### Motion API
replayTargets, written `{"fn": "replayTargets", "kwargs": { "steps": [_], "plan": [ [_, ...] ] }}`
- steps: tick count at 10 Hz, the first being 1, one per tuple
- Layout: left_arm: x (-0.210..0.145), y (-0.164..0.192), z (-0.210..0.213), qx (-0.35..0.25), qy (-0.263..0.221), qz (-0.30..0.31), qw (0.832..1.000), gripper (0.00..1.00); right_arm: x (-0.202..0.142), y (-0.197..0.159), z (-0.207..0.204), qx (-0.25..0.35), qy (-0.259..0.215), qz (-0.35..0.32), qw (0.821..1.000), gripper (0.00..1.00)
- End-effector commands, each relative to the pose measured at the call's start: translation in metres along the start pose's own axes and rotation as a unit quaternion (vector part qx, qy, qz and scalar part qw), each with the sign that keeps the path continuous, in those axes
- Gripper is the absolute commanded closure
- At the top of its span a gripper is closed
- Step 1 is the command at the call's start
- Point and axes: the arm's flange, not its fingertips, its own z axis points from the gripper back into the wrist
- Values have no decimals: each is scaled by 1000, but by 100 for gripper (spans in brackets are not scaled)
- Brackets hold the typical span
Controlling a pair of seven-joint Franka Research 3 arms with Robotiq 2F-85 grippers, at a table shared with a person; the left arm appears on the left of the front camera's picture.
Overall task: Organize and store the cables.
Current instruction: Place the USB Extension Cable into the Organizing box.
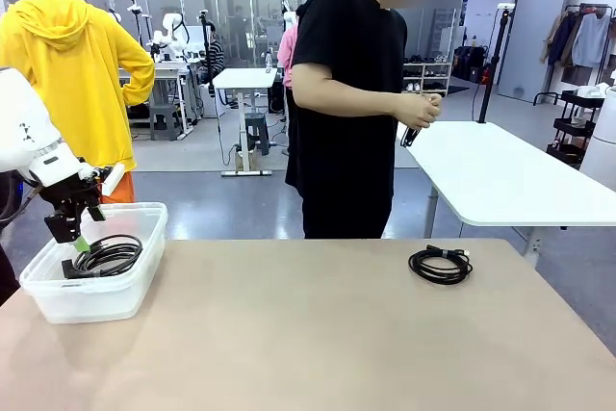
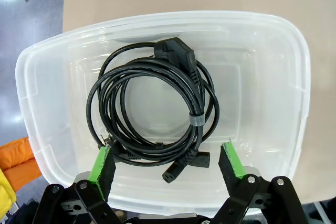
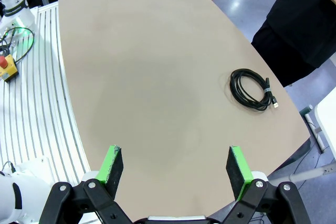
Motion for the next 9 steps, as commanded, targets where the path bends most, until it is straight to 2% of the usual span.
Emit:
{"fn": "replayTargets", "kwargs": {
  "steps": [1,4,5,7,9],
  "plan": [
    [-2,0,0,1,1,-1,1000,0,0,-1,2,0,-5,8,1000,0],
    [0,0,0,0,0,0,1000,1,0,-1,2,0,-5,8,1000,0],
    [6,-4,25,-2,18,29,999,0,0,-1,2,0,-5,8,1000,0],
    [16,-39,79,-8,-14,74,997,0,0,-1,2,0,-5,8,1000,0],
    [19,-77,113,-28,-59,128,990,0,0,-1,2,0,-5,8,1000,0]
  ]
}}
